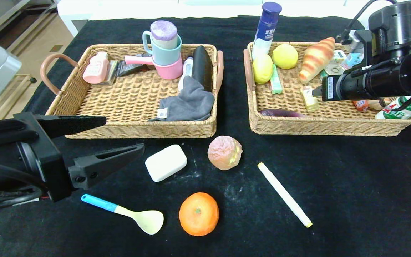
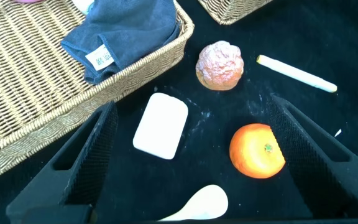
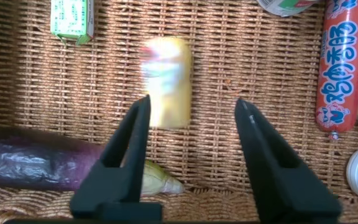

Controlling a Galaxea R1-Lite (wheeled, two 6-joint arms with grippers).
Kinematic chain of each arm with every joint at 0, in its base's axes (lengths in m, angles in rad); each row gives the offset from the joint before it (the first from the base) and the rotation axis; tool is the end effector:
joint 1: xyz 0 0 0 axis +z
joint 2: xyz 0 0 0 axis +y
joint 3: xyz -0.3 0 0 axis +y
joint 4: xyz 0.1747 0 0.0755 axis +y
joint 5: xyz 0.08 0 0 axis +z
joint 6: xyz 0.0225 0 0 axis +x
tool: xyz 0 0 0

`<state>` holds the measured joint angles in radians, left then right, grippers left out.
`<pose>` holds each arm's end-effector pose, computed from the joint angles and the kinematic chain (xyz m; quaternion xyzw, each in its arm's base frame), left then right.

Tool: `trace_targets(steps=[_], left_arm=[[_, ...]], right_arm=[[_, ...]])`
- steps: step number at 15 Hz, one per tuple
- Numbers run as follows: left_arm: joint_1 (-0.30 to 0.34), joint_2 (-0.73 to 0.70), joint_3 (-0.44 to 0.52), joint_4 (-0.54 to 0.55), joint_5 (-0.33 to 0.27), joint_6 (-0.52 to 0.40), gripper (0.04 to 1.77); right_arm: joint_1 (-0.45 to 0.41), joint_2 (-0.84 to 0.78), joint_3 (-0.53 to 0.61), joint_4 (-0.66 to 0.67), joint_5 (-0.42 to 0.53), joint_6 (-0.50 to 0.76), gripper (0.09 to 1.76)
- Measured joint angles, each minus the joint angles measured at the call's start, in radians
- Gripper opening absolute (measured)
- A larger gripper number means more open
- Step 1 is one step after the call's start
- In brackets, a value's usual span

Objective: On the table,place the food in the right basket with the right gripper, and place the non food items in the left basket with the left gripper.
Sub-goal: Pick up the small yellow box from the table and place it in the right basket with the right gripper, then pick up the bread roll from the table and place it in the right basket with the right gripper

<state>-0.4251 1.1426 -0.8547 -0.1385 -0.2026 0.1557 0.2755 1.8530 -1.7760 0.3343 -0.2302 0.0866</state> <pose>0.1487 -0.0723 0.2805 0.0820 0.0500 -0.3127 0.9450 0.3449 0.0922 0.3092 -0.0087 0.1985 0.0136 0.9800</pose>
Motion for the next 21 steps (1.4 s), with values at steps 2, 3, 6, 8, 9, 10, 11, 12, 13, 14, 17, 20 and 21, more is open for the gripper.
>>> trace_targets(steps=[2, 3, 6, 8, 9, 10, 11, 12, 13, 14, 17, 20, 21], left_arm=[[0.0, 0.0, 0.0, 0.0, 0.0, 0.0, 1.72], [0.0, 0.0, -0.001, 0.0, 0.0, 0.0, 1.72], [0.0, 0.0, -0.001, 0.0, 0.0, 0.0, 1.72], [0.0, -0.001, -0.001, 0.0, -0.002, 0.0, 1.72], [-0.001, -0.001, 0.0, 0.0, -0.002, 0.0, 1.72], [-0.001, -0.001, 0.0, 0.0, -0.002, 0.0, 1.72], [-0.001, -0.001, 0.0, 0.0, -0.002, 0.0, 1.72], [-0.001, -0.001, 0.0, 0.0, -0.002, 0.0, 1.72], [-0.001, -0.001, 0.0, 0.0, -0.002, 0.0, 1.72], [-0.001, -0.002, 0.0, 0.0, -0.002, 0.0, 1.72], [-0.001, -0.006, 0.0, 0.001, -0.002, 0.0, 1.72], [-0.001, -0.01, -0.001, 0.001, -0.002, 0.0, 1.72], [-0.001, -0.011, -0.001, 0.001, -0.002, 0.001, 1.72]], right_arm=[[0.0, 0.0, 0.0, 0.0, 0.001, 0.001, 1.2], [0.0, 0.0, 0.0, 0.001, 0.0, 0.001, 1.27], [0.0, 0.0, 0.0, 0.001, 0.001, 0.001, 1.41], [0.0, -0.002, -0.001, 0.002, 0.002, 0.0, 1.47], [0.0, -0.004, 0.0, 0.003, 0.002, -0.001, 1.5], [0.0, -0.007, 0.0, 0.005, 0.001, -0.001, 1.52], [0.0, -0.011, 0.0, 0.006, 0.001, -0.003, 1.55], [0.001, -0.016, 0.001, 0.008, 0.001, -0.006, 1.57], [0.003, -0.022, 0.002, 0.009, 0.001, -0.011, 1.58], [0.006, -0.031, 0.004, 0.01, 0.001, -0.016, 1.6], [0.017, -0.06, 0.01, 0.012, 0.002, -0.017, 1.63], [0.041, -0.092, 0.014, 0.015, -0.001, -0.016, 1.66], [0.052, -0.102, 0.017, 0.017, -0.003, -0.016, 1.66]])
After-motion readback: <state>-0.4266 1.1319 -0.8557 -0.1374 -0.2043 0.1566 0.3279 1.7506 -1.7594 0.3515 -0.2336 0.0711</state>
